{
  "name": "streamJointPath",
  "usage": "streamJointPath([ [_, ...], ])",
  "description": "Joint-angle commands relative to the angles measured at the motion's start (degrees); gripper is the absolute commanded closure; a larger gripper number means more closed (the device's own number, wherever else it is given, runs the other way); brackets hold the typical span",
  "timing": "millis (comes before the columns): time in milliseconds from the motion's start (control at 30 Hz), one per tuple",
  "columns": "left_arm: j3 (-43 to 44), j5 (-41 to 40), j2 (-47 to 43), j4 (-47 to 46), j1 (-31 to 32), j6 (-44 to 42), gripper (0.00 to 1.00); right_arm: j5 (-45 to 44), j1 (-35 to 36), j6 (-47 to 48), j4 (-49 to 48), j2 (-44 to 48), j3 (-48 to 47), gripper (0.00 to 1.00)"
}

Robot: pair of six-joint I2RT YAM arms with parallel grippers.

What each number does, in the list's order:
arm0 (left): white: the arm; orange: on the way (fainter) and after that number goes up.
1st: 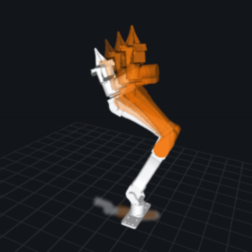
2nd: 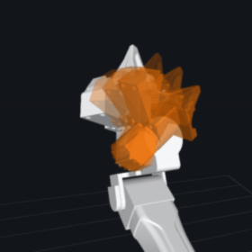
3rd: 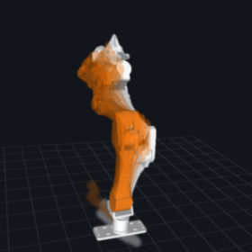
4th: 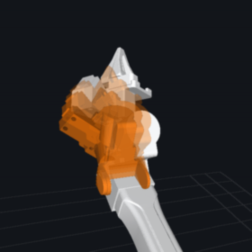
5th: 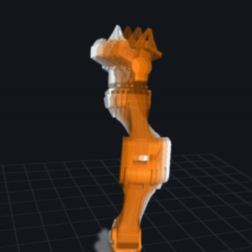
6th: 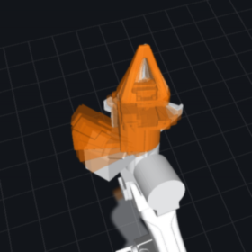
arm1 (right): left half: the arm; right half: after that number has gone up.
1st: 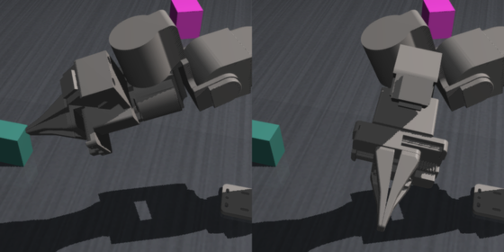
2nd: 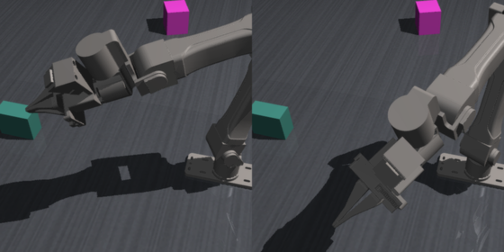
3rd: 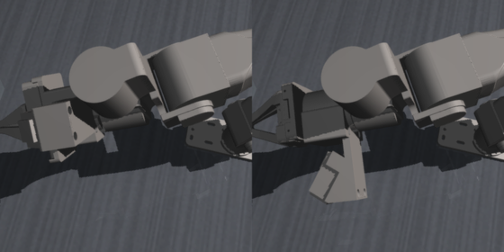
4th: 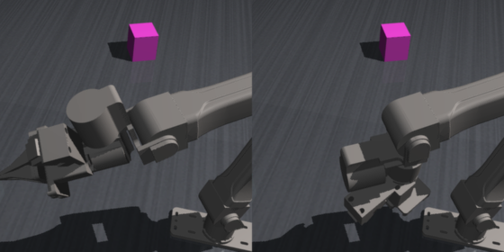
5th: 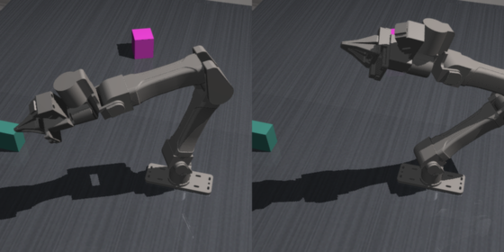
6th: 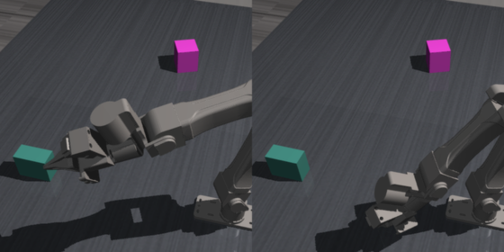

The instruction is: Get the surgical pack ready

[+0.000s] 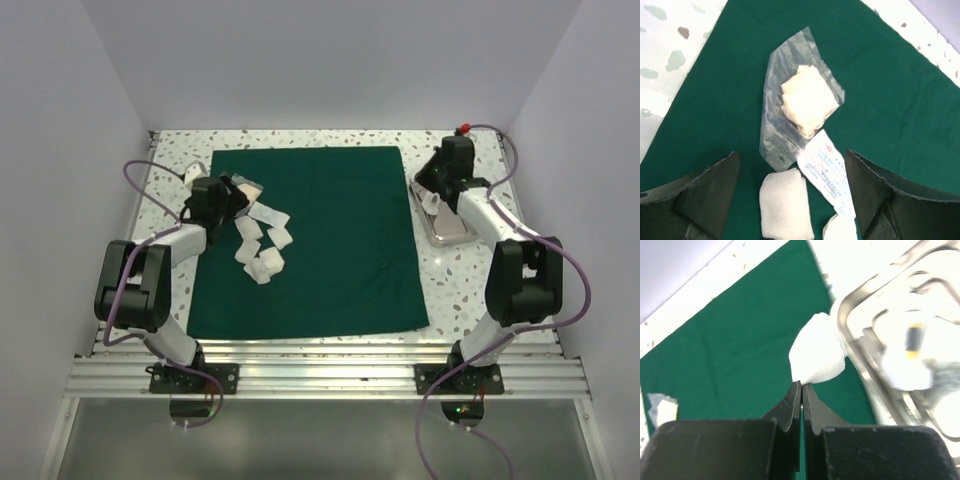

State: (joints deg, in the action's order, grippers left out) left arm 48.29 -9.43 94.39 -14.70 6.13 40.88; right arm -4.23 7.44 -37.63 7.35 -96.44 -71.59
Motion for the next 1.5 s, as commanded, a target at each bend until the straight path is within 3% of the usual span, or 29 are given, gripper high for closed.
streamJointPath([
  [0,-2.23,0.12,-1.40,-2.97,-0.33,-1.25,0.11,3.78,-4.00,2.38,2.32,-1.64,0.31,1.00],
  [200,-6.80,0.29,-3.59,-3.93,0.28,-0.45,0.13,2.13,-7.35,3.78,5.90,-7.79,-3.20,1.00],
  [433,-7.51,0.21,-2.72,-4.02,0.81,-1.07,0.18,-4.91,-10.43,2.91,4.25,-3.58,5.31,1.00],
  [533,-6.99,0.81,-1.75,-3.85,0.90,-1.24,0.21,-4.12,-11.13,4.14,5.12,-3.58,5.85,0.81],
  [600,-6.64,0.99,-1.40,-3.59,1.08,-1.24,0.23,-4.56,-11.22,4.49,5.30,-3.31,6.20,0.62],
  [667,-6.63,0.99,-1.31,-3.41,1.34,-1.24,0.24,-5.00,-11.13,4.75,5.30,-2.26,6.73,0.56],
  [967,-3.74,1.78,2.90,-2.44,2.13,-2.12,0.54,-4.30,-11.13,5.28,5.57,3.97,7.87,0.56],
  [1033,-2.94,0.83,3.61,-1.65,2.57,-2.21,0.55,-3.42,-11.22,5.28,5.39,4.95,8.49,0.55],
  [1167,-2.33,0.47,4.84,-2.35,3.10,-2.12,0.65,-1.58,-11.13,5.20,4.86,6.97,9.19,0.56],
  [1233,-1.98,0.64,5.28,-2.53,3.36,-2.30,0.79,-0.09,-10.79,5.28,4.69,7.76,9.54,0.56],
  [1267,-1.71,0.82,5.45,-2.61,3.36,-2.39,0.94,0.10,-10.52,5.63,4.86,8.02,9.63,0.57],
  [1300,-1.54,0.99,5.45,-2.62,3.45,-2.56,1.00,0.19,-10.08,5.90,4.95,8.37,9.72,0.57],
  [1467,-2.93,0.91,0.73,-2.18,4.24,-2.65,1.00,6.06,-3.15,8.35,4.86,8.38,8.58,0.55],
])
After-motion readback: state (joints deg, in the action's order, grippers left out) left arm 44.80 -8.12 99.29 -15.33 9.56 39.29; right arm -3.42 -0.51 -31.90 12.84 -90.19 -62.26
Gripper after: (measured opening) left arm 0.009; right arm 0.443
